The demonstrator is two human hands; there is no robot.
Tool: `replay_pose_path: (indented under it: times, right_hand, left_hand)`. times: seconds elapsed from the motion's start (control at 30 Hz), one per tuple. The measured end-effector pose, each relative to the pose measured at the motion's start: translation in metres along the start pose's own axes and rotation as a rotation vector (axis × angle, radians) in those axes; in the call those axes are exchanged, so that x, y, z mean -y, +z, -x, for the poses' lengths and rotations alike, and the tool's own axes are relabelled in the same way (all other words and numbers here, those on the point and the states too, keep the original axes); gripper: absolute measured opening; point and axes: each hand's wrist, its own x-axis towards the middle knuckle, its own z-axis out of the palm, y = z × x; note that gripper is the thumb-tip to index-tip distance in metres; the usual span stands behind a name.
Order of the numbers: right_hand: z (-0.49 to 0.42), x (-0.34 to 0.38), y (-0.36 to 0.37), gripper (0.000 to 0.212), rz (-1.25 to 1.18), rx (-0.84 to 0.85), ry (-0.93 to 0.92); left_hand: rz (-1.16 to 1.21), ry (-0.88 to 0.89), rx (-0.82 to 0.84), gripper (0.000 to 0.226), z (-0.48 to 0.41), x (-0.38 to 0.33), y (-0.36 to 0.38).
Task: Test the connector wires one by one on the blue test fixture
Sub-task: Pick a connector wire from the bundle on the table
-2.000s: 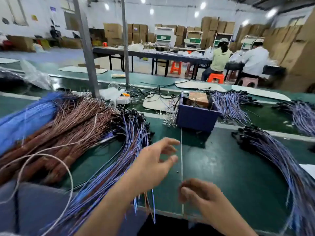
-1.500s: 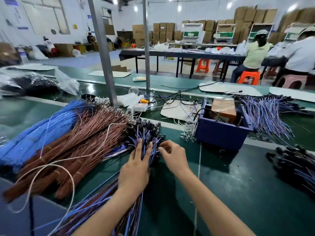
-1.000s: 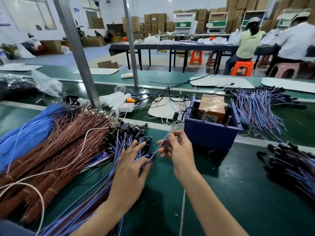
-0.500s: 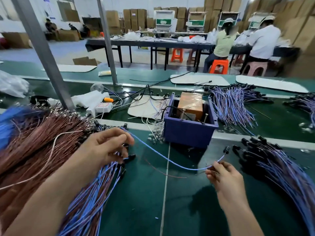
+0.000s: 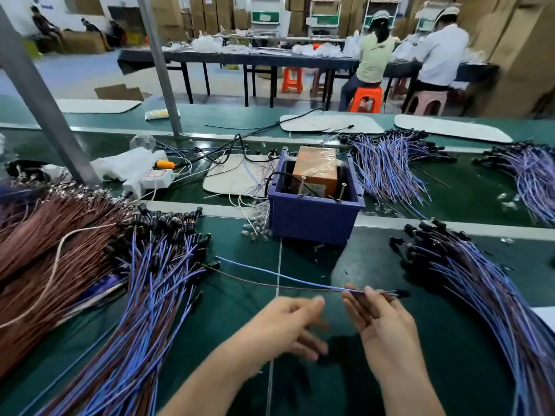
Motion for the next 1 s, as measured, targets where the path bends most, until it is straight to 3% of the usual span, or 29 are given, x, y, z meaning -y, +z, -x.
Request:
replay_pose_path:
  times: [0.1, 0.17, 0.27, 0.5, 0.57, 0.63, 0.7, 0.83, 1.0]
  right_hand:
    - [0.008, -0.003, -0.004, 0.02, 0.087, -0.023, -0.064]
    - [0.011, -0.002, -0.011, 0.022, 0.164, -0.068, -0.135]
    - [0.012, 0.002, -0.019, 0.024, 0.219, -0.071, -0.168]
    - [0.012, 0.007, -0.023, 0.016, 0.378, -0.027, -0.05]
    - [0.009, 0.016, -0.028, 0.018, 0.587, -0.006, 0.038]
    - [0.005, 0.033, -0.029, 0.037, 0.923, 0.059, 0.132]
    - [-0.001, 0.055, -0.013, 0.04, 1.15, 0.082, 0.031]
    - [-0.017, 0.077, 0.053, 0.019, 0.893, 0.239, -0.351]
    - [-0.033, 0.057, 0.104, 0.017, 0.734, 0.371, -0.426]
  left_hand:
    - [0.416, 0.148, -0.353, 0.019, -0.017, -0.015, 0.0]
    - [0.58, 0.284, -0.464, 0.02, -0.022, -0.029, -0.013]
    - [0.637, 0.419, -0.54, 0.023, -0.023, -0.048, -0.028]
    - [0.483, 0.571, -0.503, 0.015, -0.024, -0.057, -0.028]
    - [0.397, 0.602, -0.489, 0.014, -0.025, -0.06, -0.026]
    - [0.296, 0.603, -0.458, 0.015, -0.027, -0.064, -0.025]
    - [0.191, 0.59, -0.394, 0.016, -0.03, -0.07, -0.023]
    - [0.05, 0.591, -0.252, 0.015, -0.039, -0.086, -0.014]
    - [-0.003, 0.603, -0.193, 0.016, -0.05, -0.092, -0.017]
